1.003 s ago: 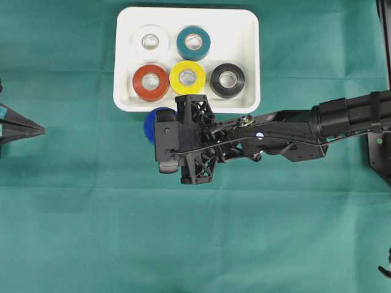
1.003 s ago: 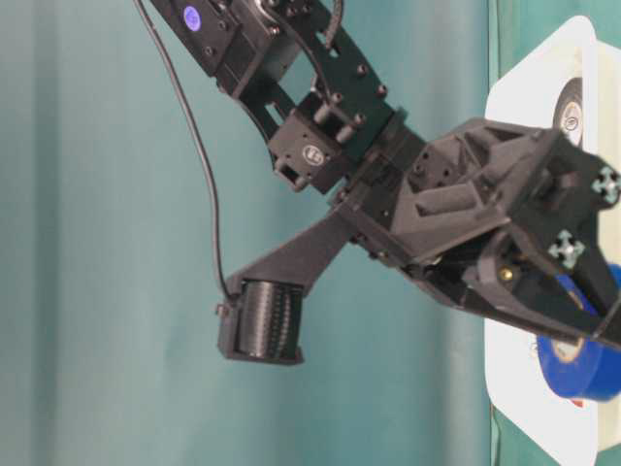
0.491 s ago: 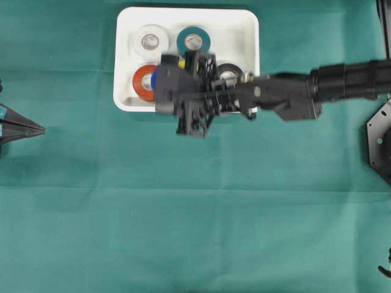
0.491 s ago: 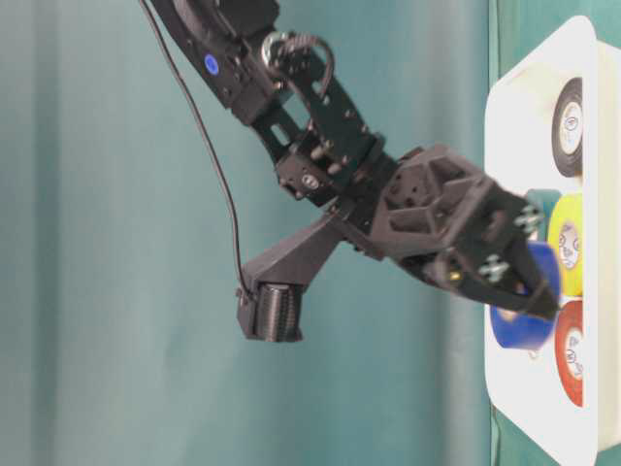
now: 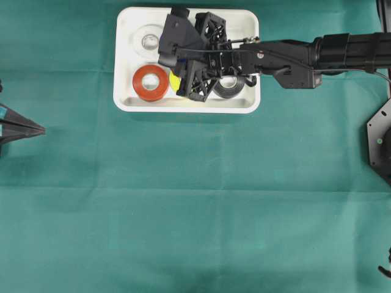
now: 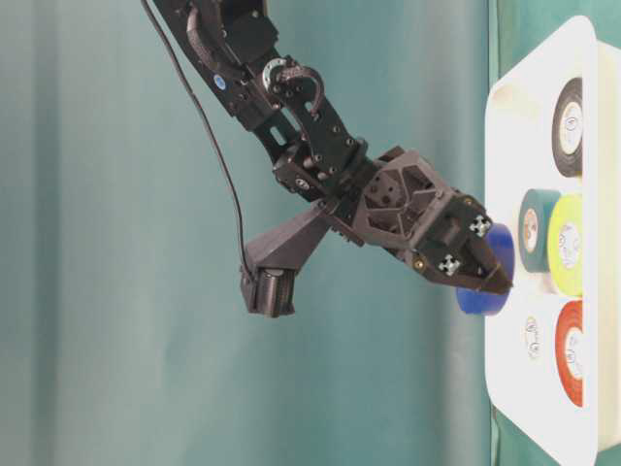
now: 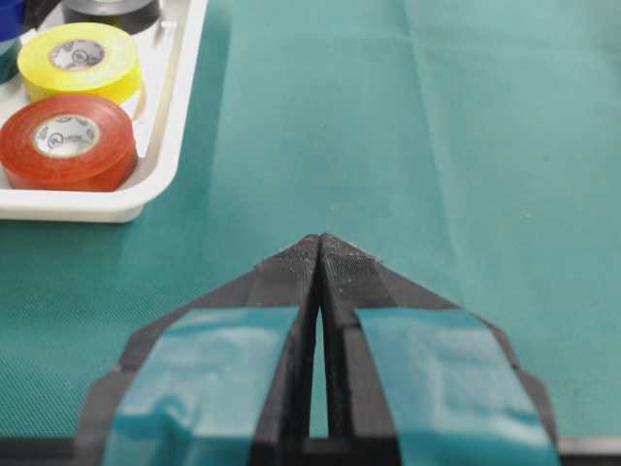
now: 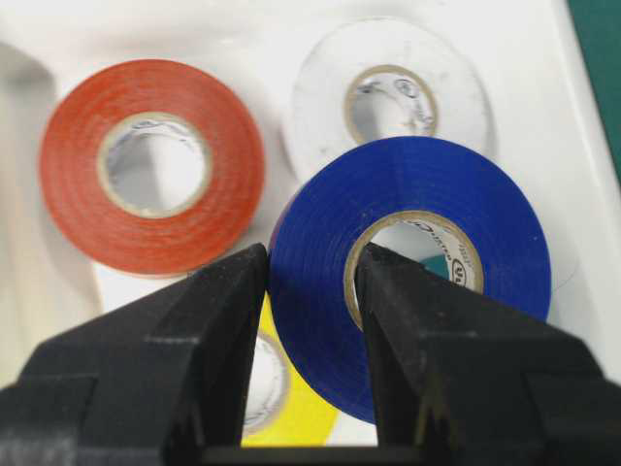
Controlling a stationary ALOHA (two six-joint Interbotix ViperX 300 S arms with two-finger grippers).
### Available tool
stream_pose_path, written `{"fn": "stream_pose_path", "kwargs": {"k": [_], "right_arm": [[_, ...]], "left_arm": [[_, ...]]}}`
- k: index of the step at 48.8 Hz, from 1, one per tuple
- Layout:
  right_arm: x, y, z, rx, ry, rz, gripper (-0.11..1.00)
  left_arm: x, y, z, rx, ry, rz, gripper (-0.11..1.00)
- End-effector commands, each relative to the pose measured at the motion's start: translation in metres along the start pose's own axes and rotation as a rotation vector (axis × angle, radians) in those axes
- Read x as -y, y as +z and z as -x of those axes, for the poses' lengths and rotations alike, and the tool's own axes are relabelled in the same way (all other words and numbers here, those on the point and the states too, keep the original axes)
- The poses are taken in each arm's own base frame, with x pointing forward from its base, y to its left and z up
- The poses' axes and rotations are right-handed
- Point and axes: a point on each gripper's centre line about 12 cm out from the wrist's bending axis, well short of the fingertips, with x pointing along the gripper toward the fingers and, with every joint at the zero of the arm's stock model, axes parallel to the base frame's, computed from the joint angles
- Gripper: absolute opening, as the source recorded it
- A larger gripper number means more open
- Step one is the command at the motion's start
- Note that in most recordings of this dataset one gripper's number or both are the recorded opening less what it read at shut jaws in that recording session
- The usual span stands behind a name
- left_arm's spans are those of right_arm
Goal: Put the tape into the white case with the right arm.
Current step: 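Lift the blue roll and place it in the tray's upper-right spot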
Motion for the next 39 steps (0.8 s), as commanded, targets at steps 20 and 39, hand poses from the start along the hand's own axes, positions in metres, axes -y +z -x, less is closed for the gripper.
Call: {"fn": "stream_pose_path", "kwargs": {"k": [20, 39], "right_arm": [[0.026, -0.009, 0.038, 0.021, -0.028, -0.037, 0.01], [0.049, -0.042, 0.052, -0.035, -0.065, -0.065, 0.01]], "left_arm": [[0.000, 0.004, -0.001, 0.011, 0.000, 0.000, 0.00], [0.000, 0.005, 0.000, 0.012, -0.001, 0.002, 0.00]]}}
